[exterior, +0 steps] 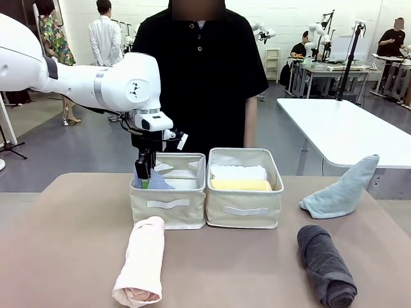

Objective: Sort the towels based on their folding style.
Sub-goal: Pick up one triangle-folded towel and place it in the left Fabric basket.

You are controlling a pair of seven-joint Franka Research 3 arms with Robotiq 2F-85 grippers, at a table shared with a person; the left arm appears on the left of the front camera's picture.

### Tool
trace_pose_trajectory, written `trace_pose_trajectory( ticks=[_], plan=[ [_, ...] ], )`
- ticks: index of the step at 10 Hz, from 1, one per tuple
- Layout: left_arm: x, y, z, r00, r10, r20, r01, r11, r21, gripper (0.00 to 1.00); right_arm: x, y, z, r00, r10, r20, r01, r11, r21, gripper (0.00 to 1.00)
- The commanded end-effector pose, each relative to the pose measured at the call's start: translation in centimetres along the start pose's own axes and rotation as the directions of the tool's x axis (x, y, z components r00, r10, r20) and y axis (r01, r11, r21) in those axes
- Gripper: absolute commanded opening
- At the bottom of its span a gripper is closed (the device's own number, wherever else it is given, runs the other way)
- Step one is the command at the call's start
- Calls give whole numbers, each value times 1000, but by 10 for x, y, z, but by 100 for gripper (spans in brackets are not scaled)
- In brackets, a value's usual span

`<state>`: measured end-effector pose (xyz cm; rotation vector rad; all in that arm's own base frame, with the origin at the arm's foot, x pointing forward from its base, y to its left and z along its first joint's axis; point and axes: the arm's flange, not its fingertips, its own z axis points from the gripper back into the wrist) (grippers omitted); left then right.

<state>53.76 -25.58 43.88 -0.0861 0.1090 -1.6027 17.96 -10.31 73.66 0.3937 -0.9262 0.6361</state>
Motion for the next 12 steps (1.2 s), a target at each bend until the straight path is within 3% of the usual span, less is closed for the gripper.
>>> trace_pose_trajectory(
  ticks=[1,9,10,12],
  plan=[
    [-4,-8,-3,1000,-16,19,16,1000,15,100,0,0,-2,1000,1,0,-1,1000,7,100],
    [-7,-11,13,1000,5,21,-6,999,48,100,0,0,-2,1000,1,0,-1,1000,7,100],
    [-14,-21,32,1000,4,12,-4,998,61,100,0,0,-2,1000,1,0,-1,1000,7,100],
    [-59,-68,110,985,54,165,-78,987,142,100,0,0,-2,1000,1,0,-1,1000,7,100]
  ],
)
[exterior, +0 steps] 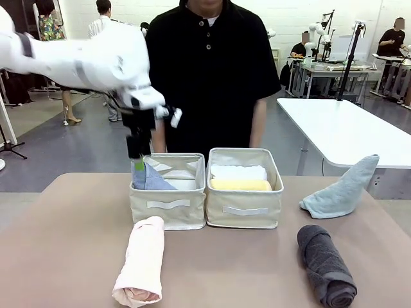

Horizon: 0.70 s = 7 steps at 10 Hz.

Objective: Sort the towels based on their folding style.
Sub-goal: Pick up one triangle-folded towel and place it in the left Fabric basket.

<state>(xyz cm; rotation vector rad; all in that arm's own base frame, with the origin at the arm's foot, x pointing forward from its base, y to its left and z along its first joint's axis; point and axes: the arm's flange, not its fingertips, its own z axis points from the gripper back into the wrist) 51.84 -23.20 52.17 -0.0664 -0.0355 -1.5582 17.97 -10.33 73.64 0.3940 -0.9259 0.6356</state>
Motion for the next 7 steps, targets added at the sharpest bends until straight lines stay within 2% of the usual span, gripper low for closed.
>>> trace_pose_trajectory(
  ticks=[1,2,3,4,6,7],
  plan=[
    [-67,-53,74,985,72,157,-86,993,82,100,0,0,-2,1000,1,0,-1,1000,7,100],
    [-109,-75,104,960,115,256,-146,983,109,100,0,0,-2,1000,1,0,-1,1000,7,100],
    [-153,-94,125,915,143,376,-196,975,106,100,0,0,-2,1000,1,0,-1,1000,7,100],
    [-199,-105,140,846,207,492,-264,963,50,100,0,0,-2,1000,1,0,-1,1000,7,100],
    [-253,-112,156,757,325,566,-367,929,-42,100,0,0,-2,1000,1,0,-1,1000,7,100],
    [-257,-118,160,751,368,548,-408,912,-53,100,0,0,-2,1000,1,0,-1,1000,7,100]
  ],
)
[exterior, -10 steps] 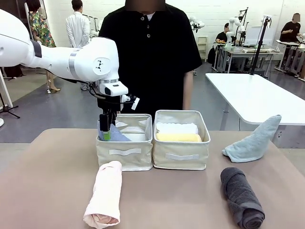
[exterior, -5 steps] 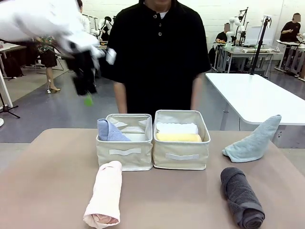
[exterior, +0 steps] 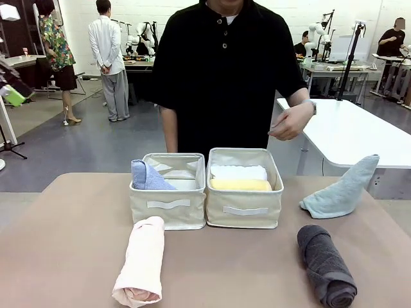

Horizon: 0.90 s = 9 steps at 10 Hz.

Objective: Sort the towels based on their folding style.
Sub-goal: Pick up one triangle-folded towel and place it in the left Fabric basket.

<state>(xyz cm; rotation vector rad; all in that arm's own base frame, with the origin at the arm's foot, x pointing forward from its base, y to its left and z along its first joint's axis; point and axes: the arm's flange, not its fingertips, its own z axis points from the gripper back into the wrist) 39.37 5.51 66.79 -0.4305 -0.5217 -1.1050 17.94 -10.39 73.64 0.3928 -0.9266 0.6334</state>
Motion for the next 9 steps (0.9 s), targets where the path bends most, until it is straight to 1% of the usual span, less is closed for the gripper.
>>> trace_pose_trajectory(
  ticks=[1,2,4,5,6,7,8,9],
  plan=[
    [31,-16,-23,981,120,-151,-103,988,118,100,0,0,-2,1000,2,-1,-2,1000,9,100],
    [0,0,0,1000,0,0,0,1000,0,100,0,0,-2,1000,2,-1,-2,1000,9,100],
    [0,0,0,1000,0,0,0,1000,0,100,0,0,-2,1000,2,-1,-2,1000,9,100],
    [4,0,-4,999,35,-39,-34,999,29,100,0,0,-2,1000,2,-1,-2,1000,9,100],
    [18,-32,22,996,93,4,-93,994,50,100,0,0,-2,1000,2,-1,-2,1000,9,100],
    [23,-68,42,994,113,-7,-113,994,-1,100,0,0,-2,1000,2,-1,-2,1000,9,100],
    [27,-93,58,988,154,3,-154,987,40,100,0,0,-2,1000,2,-1,-2,1000,9,100],
    [29,-114,65,984,177,-5,-177,982,63,100,0,0,-2,1000,2,-1,-2,1000,9,100]
  ],
)
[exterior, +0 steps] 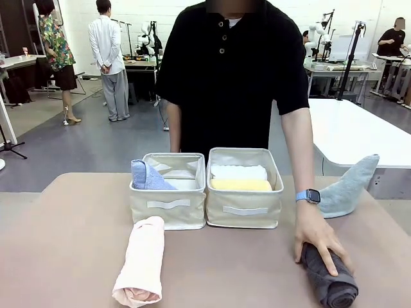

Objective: Sort the towels based on their folding style.
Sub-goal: Pick up one triangle-folded towel and place it in the left Fabric basket, then pick up another triangle-folded towel from the table and place it in the left Fabric basket.

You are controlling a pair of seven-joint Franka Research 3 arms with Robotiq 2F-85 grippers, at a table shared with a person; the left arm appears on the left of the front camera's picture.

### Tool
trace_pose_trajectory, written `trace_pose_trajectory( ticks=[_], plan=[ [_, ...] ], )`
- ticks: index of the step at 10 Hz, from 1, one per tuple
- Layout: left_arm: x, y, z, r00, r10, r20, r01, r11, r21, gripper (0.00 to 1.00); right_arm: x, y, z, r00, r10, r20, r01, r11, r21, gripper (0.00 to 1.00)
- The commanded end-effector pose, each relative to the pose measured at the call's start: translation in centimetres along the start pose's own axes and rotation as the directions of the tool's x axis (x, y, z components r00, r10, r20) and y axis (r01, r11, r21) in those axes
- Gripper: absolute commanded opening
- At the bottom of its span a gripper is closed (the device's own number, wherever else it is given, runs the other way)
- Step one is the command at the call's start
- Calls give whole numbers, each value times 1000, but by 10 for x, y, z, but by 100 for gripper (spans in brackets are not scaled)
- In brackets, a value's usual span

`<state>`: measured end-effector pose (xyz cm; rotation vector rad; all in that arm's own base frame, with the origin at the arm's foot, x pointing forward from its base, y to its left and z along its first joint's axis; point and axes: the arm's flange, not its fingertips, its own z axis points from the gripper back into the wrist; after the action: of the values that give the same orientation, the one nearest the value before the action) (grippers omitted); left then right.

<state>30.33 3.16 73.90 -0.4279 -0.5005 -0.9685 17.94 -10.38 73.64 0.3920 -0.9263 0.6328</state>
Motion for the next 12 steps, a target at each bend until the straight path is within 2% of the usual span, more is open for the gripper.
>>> trace_pose_trajectory(
  ticks=[1,3,4,6,12],
  plan=[
    [-3,-33,2,994,90,-65,-84,993,85,100,0,0,-2,1000,3,0,-3,1000,10,100],
    [-10,-37,-14,960,197,-201,-149,961,231,100,0,0,-2,1000,3,0,-3,1000,10,100],
    [-11,-35,-20,953,212,-216,-153,953,261,100,0,0,-2,1000,3,0,-3,1000,10,100],
    [-11,-29,-21,967,166,-191,-123,967,222,100,0,0,-2,1000,3,0,-3,1000,10,100],
    [-10,-35,-14,962,176,-210,-123,962,242,100,0,0,-2,1000,3,0,-3,1000,10,100]
  ],
)
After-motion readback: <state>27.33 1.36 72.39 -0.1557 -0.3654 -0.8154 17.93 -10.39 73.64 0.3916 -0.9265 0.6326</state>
